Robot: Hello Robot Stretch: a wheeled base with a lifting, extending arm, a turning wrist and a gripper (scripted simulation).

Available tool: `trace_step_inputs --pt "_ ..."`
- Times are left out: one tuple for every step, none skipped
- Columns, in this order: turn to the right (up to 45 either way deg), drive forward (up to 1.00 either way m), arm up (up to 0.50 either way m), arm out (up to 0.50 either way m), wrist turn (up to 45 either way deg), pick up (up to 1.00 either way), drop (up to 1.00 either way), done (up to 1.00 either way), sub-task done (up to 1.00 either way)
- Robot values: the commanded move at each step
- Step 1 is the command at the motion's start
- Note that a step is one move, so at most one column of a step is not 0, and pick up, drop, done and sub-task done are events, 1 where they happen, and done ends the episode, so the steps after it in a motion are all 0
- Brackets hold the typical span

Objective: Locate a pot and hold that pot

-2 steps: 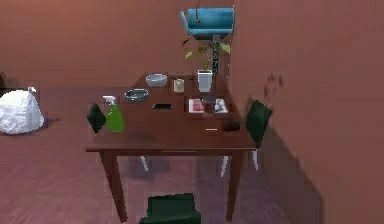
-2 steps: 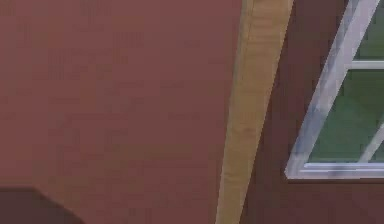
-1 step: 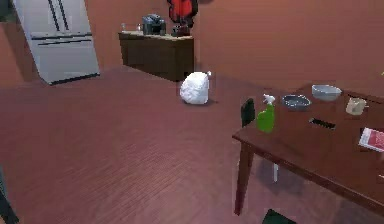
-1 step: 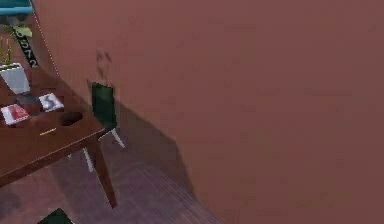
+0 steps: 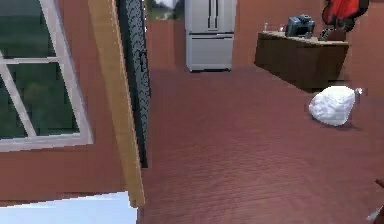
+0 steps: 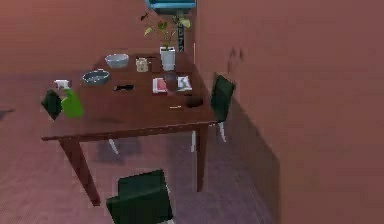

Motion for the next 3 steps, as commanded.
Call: trace_step_inputs --pt "45.0 0.0 0.0 0.0 0.0 0.0 0.0 0.0 0.0" --pt "45.0 0.0 0.0 0.0 0.0 0.0 0.0 0.0 0.0" --pt "18.0 0.0 0.0 0.0 0.0 0.0 0.0 0.0 0.0"
